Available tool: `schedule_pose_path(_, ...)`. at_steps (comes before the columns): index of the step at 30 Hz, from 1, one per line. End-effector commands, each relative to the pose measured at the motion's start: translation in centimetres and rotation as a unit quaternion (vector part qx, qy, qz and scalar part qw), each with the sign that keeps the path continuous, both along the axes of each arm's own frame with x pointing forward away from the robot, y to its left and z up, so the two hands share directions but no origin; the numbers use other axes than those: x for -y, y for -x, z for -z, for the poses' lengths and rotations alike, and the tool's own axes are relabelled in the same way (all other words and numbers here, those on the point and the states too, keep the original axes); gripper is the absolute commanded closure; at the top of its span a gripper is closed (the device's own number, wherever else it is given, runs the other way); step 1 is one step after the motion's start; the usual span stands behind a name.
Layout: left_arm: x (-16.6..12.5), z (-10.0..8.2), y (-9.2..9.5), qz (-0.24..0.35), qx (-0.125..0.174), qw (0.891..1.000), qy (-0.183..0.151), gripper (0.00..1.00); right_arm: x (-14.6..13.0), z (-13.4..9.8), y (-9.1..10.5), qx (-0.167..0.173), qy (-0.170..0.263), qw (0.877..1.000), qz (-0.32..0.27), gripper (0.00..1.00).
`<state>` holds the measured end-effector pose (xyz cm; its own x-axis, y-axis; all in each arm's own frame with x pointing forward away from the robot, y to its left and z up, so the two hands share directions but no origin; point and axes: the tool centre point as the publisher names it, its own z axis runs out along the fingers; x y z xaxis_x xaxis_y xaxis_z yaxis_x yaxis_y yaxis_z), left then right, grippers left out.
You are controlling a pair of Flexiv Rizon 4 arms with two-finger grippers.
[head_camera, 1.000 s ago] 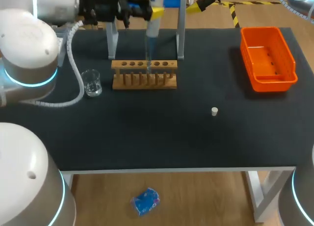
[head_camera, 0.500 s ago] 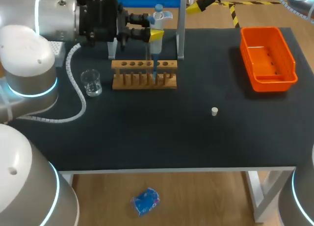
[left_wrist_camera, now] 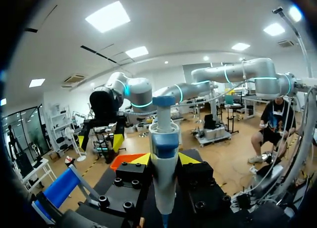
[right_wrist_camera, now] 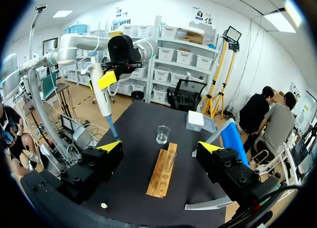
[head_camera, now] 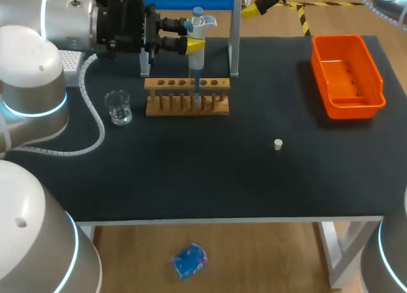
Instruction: Invert the test tube, pick up the pipette, mount the tip to pipette, aspirate from beaker and dispense into the tube, eject the tip, return the pipette, and cap with the stopper.
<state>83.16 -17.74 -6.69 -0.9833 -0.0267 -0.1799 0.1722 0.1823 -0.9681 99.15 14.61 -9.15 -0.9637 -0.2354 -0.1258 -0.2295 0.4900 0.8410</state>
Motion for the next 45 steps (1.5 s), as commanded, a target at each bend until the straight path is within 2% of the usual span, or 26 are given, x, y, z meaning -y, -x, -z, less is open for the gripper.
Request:
schedule_pose_path(1,0.0,0.0,0.0,0.000,0.001,1.000,0.000,1.00,0.7,0.8,0.9,-0.011,-0.004,1.000,0.009,0.00)
schedule_pose_path(5,0.0,0.0,0.0,0.000,0.001,1.000,0.000,1.00,2.3,0.9,2.7,-0.034,-0.023,0.999,0.028,0.00)
schedule_pose_path(8,0.0,0.0,0.0,0.000,0.001,1.000,0.000,1.00,3.3,1.3,5.0,-0.063,-0.068,0.995,0.044,0.00)
schedule_pose_path(12,0.0,0.0,0.0,0.000,0.001,1.000,0.000,1.00,2.0,2.1,8.2,-0.067,-0.097,0.992,0.040,0.00)
schedule_pose_path(14,0.0,0.0,0.0,0.000,0.001,1.000,0.000,1.00,0.3,3.0,9.8,-0.051,-0.076,0.996,0.023,0.00)
schedule_pose_path(32,0.0,0.0,0.0,0.000,0.001,1.000,0.000,1.00,0.3,3.0,9.8,-0.051,-0.076,0.996,0.023,0.00)
schedule_pose_path(37,0.0,0.0,0.0,0.000,0.001,1.000,0.000,1.00,-1.2,4.3,10.6,-0.043,-0.123,0.992,0.005,0.00)
schedule_pose_path(45,0.0,0.0,0.0,0.000,0.001,1.000,0.000,1.00,-3.9,4.4,11.3,-0.049,-0.192,0.980,-0.028,0.00)
